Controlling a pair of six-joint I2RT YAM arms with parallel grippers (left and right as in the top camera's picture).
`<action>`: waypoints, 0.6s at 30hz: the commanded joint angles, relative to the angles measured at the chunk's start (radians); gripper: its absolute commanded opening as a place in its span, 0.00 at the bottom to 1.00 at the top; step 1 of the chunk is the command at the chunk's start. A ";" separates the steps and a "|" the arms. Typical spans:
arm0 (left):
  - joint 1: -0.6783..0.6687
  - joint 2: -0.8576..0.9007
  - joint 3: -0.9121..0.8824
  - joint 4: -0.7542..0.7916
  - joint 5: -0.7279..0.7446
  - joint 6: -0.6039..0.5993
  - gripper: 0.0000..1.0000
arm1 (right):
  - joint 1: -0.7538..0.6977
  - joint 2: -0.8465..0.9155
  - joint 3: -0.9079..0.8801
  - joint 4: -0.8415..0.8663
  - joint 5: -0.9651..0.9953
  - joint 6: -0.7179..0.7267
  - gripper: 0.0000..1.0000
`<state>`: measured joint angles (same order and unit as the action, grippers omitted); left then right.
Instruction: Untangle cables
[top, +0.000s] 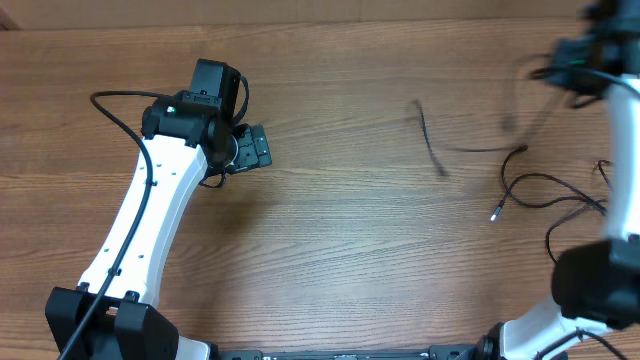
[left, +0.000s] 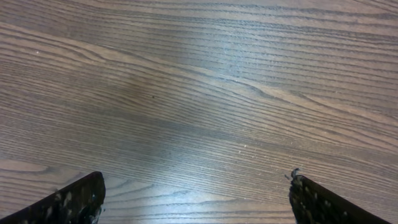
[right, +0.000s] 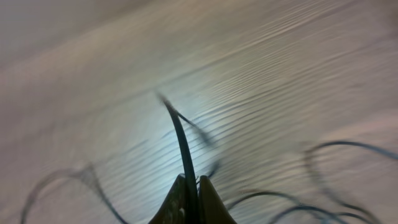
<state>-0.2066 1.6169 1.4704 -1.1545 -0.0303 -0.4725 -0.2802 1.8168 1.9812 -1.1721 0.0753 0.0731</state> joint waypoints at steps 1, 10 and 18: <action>0.003 -0.008 -0.005 0.003 -0.003 0.001 0.94 | -0.059 -0.037 0.051 -0.016 0.009 0.009 0.04; 0.003 -0.008 -0.005 0.004 -0.002 0.001 0.94 | -0.105 -0.040 0.045 -0.091 -0.024 0.009 0.04; 0.003 -0.008 -0.005 0.002 -0.002 0.001 0.94 | -0.123 -0.040 0.039 -0.129 0.106 0.088 0.04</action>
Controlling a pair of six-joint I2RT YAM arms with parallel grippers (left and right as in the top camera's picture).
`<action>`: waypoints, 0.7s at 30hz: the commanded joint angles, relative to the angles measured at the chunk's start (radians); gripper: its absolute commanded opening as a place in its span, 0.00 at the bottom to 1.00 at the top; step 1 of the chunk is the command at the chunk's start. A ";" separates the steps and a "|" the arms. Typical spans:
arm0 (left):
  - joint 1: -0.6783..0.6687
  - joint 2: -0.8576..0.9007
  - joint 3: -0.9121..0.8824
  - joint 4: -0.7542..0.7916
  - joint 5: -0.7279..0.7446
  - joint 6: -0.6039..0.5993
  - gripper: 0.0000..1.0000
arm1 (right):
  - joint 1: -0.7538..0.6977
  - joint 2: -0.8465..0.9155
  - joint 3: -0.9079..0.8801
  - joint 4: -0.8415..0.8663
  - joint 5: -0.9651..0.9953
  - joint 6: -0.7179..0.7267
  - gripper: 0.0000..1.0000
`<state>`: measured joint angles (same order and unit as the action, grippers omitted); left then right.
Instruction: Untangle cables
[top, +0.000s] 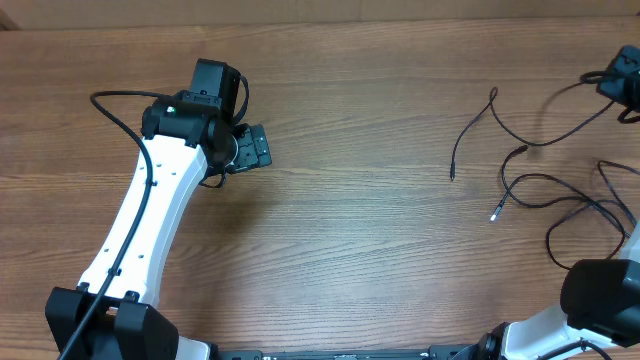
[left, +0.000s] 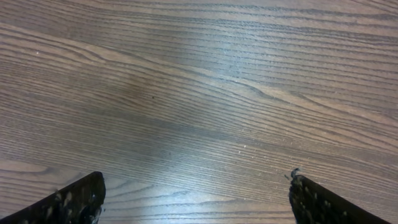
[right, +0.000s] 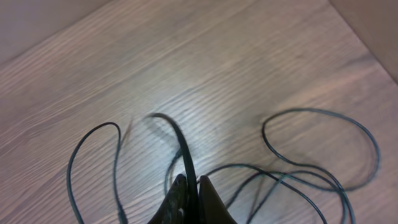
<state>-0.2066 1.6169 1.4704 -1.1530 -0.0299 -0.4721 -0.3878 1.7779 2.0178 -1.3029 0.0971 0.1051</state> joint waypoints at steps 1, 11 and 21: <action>0.003 -0.008 -0.005 0.000 -0.002 0.000 0.94 | -0.023 -0.001 0.002 0.006 0.111 0.079 0.04; 0.003 -0.008 -0.005 0.002 -0.002 0.000 0.94 | -0.133 -0.007 0.010 0.167 0.030 0.130 0.04; 0.003 -0.008 -0.005 0.002 -0.002 0.000 0.94 | -0.186 -0.011 0.112 0.169 0.032 0.127 0.04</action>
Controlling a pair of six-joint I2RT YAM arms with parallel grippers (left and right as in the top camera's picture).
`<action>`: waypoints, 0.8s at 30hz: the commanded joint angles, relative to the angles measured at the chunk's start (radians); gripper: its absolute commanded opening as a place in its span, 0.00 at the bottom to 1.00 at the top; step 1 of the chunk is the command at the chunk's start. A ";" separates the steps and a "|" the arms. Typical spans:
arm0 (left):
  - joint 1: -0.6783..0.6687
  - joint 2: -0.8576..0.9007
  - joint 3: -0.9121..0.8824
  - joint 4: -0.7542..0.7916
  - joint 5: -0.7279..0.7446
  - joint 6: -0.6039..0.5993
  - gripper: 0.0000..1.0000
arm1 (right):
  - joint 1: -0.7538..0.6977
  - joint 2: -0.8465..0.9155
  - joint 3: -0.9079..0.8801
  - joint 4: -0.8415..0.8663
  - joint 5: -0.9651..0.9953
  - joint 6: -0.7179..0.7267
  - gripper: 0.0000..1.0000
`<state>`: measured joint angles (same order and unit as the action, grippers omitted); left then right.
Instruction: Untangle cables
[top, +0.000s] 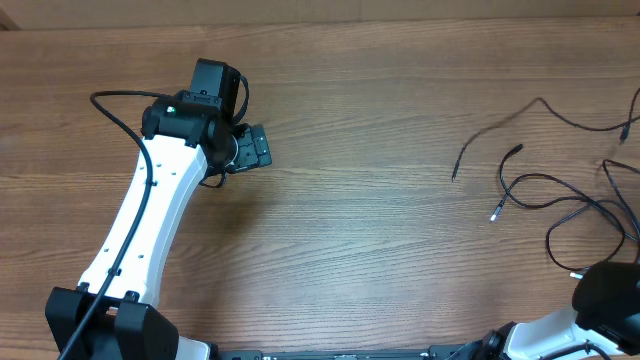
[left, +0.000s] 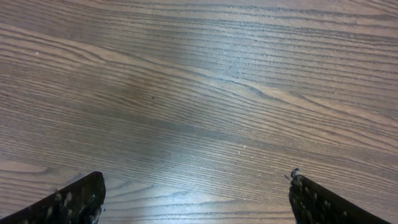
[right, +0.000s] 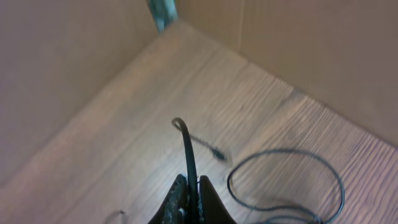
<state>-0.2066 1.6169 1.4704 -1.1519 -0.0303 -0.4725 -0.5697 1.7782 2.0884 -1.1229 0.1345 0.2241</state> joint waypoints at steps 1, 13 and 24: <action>0.003 -0.008 -0.005 0.001 -0.002 0.000 0.94 | -0.004 -0.010 0.040 -0.033 -0.005 0.008 0.04; 0.003 -0.008 -0.005 0.001 -0.002 0.001 0.94 | 0.003 0.016 -0.073 -0.230 -0.074 0.008 0.91; 0.003 -0.009 -0.005 0.001 -0.034 0.009 0.95 | 0.061 0.018 -0.078 -0.296 -0.542 -0.294 1.00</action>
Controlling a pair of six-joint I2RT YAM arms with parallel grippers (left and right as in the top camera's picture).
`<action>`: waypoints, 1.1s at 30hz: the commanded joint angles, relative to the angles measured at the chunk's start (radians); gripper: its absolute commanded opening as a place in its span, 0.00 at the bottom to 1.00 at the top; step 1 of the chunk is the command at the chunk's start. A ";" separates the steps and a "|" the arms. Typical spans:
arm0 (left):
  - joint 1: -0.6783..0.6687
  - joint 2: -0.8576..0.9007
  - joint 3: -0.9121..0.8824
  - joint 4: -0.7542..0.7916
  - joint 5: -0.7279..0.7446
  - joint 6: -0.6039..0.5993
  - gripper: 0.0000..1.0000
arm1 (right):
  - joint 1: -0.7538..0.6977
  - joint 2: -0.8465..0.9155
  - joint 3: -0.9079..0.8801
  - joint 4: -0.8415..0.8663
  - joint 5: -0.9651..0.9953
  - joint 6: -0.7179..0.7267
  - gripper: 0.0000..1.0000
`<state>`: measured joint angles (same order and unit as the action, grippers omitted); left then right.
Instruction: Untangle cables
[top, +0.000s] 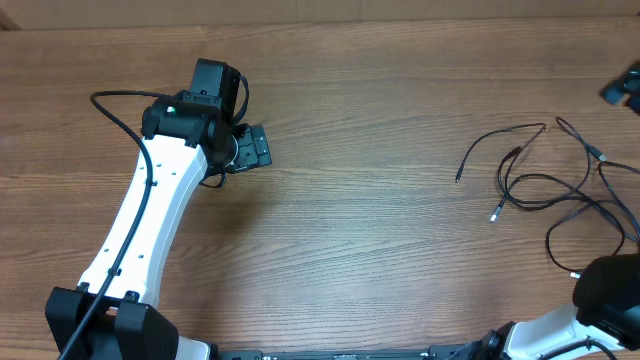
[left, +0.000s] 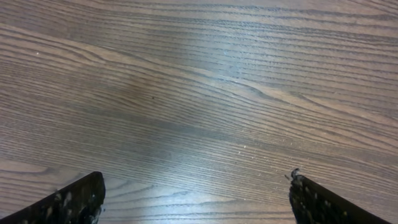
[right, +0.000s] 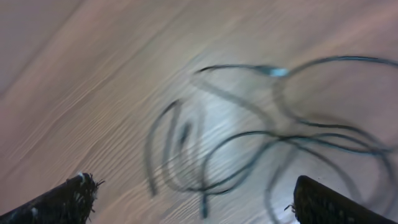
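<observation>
Thin black cables (top: 545, 185) lie in a loose tangle on the wooden table at the right of the overhead view, several loops crossing and plug ends pointing left. The right wrist view shows the cables (right: 249, 140), blurred, lying under my right gripper (right: 193, 202), which is open and empty. In the overhead view only a dark bit of the right gripper (top: 625, 85) shows at the right edge. My left gripper (top: 255, 148) stands far to the left; its wrist view shows the left gripper (left: 196, 199) open over bare wood.
The wooden table (top: 380, 250) carries nothing else between the arms. The left arm (top: 150, 220) stretches from the near left corner. A brown wall (top: 300, 12) runs along the far edge.
My right gripper was shut on a cable held up beyond the table's right edge. Now it is open and that cable lies on the table beside the other loops.
My right gripper was shut on one cable, raised over the far right. Then the cable trailed leftward across the table, stretched further right, and now lies released among the rest. The left arm has stayed still and open throughout.
</observation>
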<state>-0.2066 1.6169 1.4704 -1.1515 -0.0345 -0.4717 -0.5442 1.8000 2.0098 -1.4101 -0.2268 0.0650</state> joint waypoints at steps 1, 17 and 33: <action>0.003 -0.009 -0.005 0.001 -0.034 0.024 0.96 | 0.053 -0.004 0.001 -0.017 -0.187 -0.153 1.00; 0.005 -0.009 0.026 -0.003 -0.089 0.141 1.00 | 0.310 -0.004 -0.012 -0.114 -0.077 -0.193 1.00; 0.078 -0.010 0.103 -0.336 -0.096 0.106 1.00 | 0.568 -0.005 -0.222 -0.066 0.170 0.041 1.00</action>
<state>-0.1459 1.6169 1.5517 -1.4593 -0.1146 -0.3408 0.0116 1.8004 1.7939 -1.4815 -0.0975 0.0460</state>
